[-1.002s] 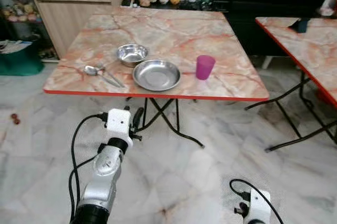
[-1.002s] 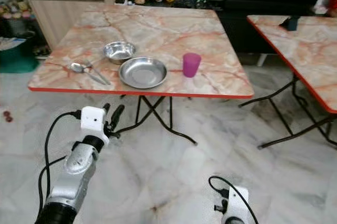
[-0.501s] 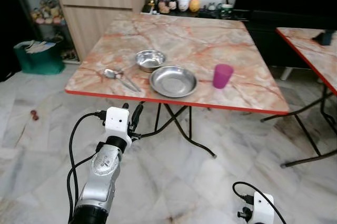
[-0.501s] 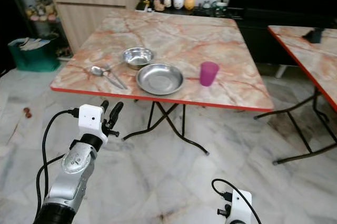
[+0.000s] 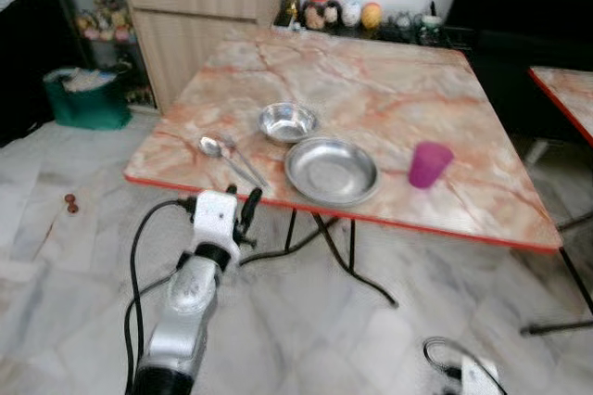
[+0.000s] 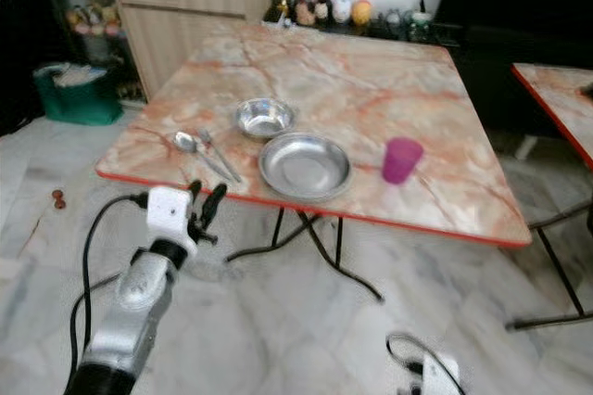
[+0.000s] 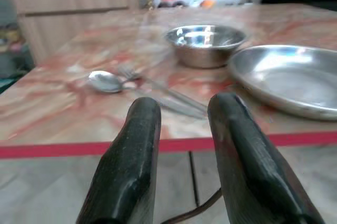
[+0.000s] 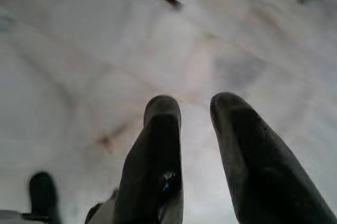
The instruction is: Setting the table
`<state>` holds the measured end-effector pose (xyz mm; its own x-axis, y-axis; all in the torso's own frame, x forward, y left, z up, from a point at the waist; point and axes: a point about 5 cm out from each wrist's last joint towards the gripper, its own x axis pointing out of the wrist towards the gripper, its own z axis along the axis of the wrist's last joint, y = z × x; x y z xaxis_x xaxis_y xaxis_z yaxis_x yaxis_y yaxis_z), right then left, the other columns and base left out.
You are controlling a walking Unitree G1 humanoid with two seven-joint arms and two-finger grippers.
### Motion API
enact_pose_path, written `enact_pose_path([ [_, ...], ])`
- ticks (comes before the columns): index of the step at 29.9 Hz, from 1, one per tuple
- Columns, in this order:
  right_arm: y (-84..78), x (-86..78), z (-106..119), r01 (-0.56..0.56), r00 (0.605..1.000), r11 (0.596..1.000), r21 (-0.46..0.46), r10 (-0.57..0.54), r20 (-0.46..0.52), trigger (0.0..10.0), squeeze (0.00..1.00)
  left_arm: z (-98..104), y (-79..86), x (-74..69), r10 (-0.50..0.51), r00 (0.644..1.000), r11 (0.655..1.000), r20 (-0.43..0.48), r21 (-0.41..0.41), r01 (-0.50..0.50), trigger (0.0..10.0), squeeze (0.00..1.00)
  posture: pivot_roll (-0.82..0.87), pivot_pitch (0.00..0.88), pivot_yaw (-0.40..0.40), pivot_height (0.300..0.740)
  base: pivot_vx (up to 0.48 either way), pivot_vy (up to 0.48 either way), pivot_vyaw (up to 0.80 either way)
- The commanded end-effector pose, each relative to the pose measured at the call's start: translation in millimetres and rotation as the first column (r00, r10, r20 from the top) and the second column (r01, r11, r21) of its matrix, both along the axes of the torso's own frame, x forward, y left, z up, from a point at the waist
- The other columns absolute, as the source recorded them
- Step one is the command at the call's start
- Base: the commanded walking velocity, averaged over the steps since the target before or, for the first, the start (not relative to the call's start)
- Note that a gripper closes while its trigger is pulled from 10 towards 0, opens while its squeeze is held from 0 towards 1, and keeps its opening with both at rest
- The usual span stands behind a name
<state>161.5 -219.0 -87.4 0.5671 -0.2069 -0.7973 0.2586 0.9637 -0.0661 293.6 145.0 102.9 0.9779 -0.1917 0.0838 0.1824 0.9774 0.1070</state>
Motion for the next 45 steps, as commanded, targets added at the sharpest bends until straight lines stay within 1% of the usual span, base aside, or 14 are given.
enact_pose_path([
  [1,-12.4,-10.2,-2,0.019,0.999,1.000,-0.025,-0.019,-0.029,10.0,0.00,8,-12.9,1.9,-0.041,0.999,0.999,0.030,-0.009,0.042,10.0,0.00,0.12,0.000,-0.047,0.740,0.289,0.000,0.00],
  [7,-12.7,-10.5,-2,0.006,0.999,1.000,-0.027,-0.007,-0.035,10.0,0.00,8,-11.1,3.7,-0.039,0.999,0.999,0.027,-0.004,0.039,10.0,0.00,0.12,0.000,-0.050,0.740,0.290,0.000,0.00],
  [18,-13.6,-10.9,-2,-0.028,0.998,0.999,-0.033,0.026,-0.054,10.0,0.00,5,-15.0,0.4,-0.045,0.999,0.999,0.024,-0.005,0.045,10.0,0.00,0.14,0.000,-0.062,0.740,0.286,0.000,0.00],
  [27,-14.1,-10.6,-2,-0.032,0.998,0.999,-0.034,0.030,-0.055,10.0,0.00,3,-16.2,-1.6,-0.049,0.999,0.999,0.018,-0.004,0.049,10.0,0.00,0.14,0.000,-0.064,0.740,0.280,0.000,0.00],
  [30,-14.2,-10.4,-2,-0.033,0.998,0.999,-0.034,0.031,-0.056,10.0,0.00,3,-17.2,-1.4,-0.059,0.998,0.998,0.014,-0.005,0.059,10.0,0.00,0.14,0.000,-0.065,0.740,0.000,0.000,0.00],
  [34,-14.3,-9.1,-1,-0.036,0.998,0.999,-0.035,0.034,-0.056,10.0,0.00,0,-21.2,-3.0,-0.101,0.995,0.995,-0.016,0.006,0.102,10.0,0.00,0.14,0.000,-0.062,0.740,0.000,0.000,0.00],
  [35,-14.2,-8.9,-1,-0.039,0.998,0.999,-0.035,0.037,-0.056,10.0,0.00,-4,-21.5,-5.5,-0.105,0.994,0.994,-0.040,0.005,0.105,10.0,0.00,0.14,0.000,-0.062,0.740,0.000,0.000,0.00],
  [38,-14.0,-8.6,-1,-0.044,0.997,0.998,-0.034,0.042,-0.058,10.0,0.00,-8,-21.3,-7.9,-0.105,0.992,0.994,-0.065,0.000,0.105,10.0,0.00,0.14,0.000,-0.062,0.740,0.000,0.000,0.00],
  [39,-13.9,-8.1,-1,-0.046,0.997,0.998,-0.034,0.044,-0.058,10.0,0.00,-9,-20.7,-8.3,-0.101,0.992,0.995,-0.076,0.002,0.101,10.0,0.78,0.14,0.000,-0.061,0.740,0.000,0.000,0.00],
  [41,-13.9,-8.1,-1,-0.046,0.997,0.998,-0.034,0.044,-0.058,10.0,0.00,-9,-20.7,-8.3,-0.101,0.992,0.995,-0.076,0.002,0.101,10.0,0.78,0.14,0.000,-0.061,0.740,0.000,0.000,0.00],
  [42,-13.8,-7.9,-1,-0.047,0.997,0.998,-0.034,0.045,-0.059,10.0,0.00,-9,-19.1,-7.7,-0.087,0.993,0.996,-0.082,-0.014,0.086,10.0,1.00,0.14,0.000,-0.061,0.740,0.000,0.000,0.00],
  [45,-13.3,-7.0,-1,-0.048,0.997,0.998,-0.034,0.046,-0.058,10.0,0.00,-3,-14.1,-2.9,-0.063,0.995,0.998,-0.075,-0.033,0.061,10.0,1.00,0.14,0.000,-0.057,0.740,0.000,0.000,0.00],
])
